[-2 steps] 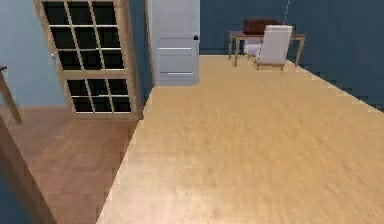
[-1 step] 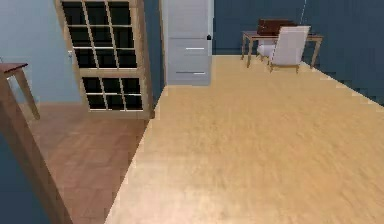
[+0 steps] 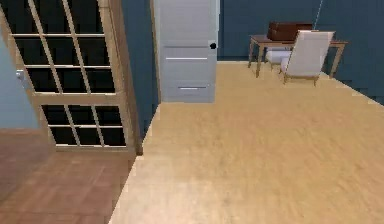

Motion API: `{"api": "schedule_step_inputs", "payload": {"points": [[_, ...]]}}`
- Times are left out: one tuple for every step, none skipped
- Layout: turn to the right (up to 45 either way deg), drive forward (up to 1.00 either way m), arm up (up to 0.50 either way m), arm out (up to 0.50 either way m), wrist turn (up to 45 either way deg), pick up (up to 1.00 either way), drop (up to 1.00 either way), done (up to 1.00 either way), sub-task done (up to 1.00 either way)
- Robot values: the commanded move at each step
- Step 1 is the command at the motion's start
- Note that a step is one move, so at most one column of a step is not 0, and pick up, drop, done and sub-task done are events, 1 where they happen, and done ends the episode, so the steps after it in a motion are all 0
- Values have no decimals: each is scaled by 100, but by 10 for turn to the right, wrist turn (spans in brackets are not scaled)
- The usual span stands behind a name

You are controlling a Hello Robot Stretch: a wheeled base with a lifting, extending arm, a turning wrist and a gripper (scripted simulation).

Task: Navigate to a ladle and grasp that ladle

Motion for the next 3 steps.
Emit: {"api": "schedule_step_inputs", "payload": {"points": [[-450,0,0,0,0,0,0,0,0],[-90,0,0,0,0,0,0,0,0],[-30,0,0,0,0,0,0,0,0]]}}
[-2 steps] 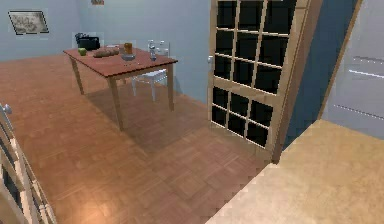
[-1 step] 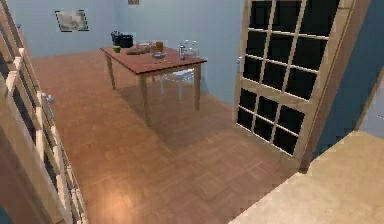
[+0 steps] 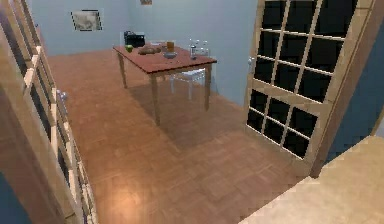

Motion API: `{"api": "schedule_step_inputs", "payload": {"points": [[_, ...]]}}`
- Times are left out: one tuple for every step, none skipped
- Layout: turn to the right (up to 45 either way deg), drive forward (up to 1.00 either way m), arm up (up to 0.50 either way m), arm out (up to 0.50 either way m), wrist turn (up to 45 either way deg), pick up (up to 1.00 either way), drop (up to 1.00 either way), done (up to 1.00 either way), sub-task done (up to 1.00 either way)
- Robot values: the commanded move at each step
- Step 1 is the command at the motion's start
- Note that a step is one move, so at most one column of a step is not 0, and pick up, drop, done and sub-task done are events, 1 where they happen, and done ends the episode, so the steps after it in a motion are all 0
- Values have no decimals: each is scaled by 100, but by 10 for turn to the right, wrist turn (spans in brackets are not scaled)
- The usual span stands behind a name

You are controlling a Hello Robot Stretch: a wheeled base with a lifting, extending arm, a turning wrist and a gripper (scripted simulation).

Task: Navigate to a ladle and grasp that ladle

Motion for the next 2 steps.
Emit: {"api": "schedule_step_inputs", "payload": {"points": [[450,0,0,0,0,0,0,0,0],[90,0,0,0,0,0,0,0,0]]}}
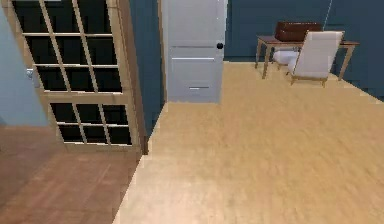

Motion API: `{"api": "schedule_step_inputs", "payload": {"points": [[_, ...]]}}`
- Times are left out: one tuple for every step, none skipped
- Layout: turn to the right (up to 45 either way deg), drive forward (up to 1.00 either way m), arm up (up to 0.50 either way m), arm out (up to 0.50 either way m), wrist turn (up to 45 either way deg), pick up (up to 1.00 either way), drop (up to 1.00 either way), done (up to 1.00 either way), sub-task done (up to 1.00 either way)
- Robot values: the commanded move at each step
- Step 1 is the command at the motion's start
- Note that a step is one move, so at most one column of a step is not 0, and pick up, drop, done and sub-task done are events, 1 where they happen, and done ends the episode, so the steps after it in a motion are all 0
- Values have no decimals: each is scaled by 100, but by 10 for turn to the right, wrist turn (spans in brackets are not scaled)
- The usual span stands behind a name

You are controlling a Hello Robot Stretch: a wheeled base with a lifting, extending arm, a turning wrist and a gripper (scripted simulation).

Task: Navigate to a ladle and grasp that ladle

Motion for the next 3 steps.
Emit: {"api": "schedule_step_inputs", "payload": {"points": [[0,20,0,0,0,0,0,0,0],[-360,0,0,0,0,0,0,0,0],[0,50,0,0,0,0,0,0,0]]}}
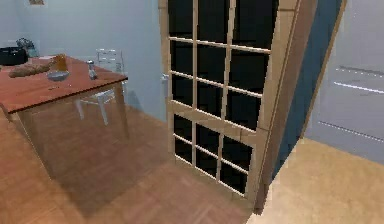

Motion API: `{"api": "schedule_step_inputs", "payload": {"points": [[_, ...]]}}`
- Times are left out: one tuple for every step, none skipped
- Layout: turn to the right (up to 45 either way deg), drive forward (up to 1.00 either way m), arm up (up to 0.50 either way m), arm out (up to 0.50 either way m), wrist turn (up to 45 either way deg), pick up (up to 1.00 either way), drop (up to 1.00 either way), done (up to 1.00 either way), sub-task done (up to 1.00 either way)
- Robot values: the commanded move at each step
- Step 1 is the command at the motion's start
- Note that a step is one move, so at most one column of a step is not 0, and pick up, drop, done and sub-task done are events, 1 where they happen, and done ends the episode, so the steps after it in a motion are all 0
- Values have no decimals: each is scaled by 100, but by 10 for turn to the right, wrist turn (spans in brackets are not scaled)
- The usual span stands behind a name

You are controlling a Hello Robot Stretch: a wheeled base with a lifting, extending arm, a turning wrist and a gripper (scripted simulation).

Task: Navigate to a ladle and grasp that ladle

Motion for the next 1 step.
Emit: {"api": "schedule_step_inputs", "payload": {"points": [[-450,0,0,0,0,0,0,0,0]]}}
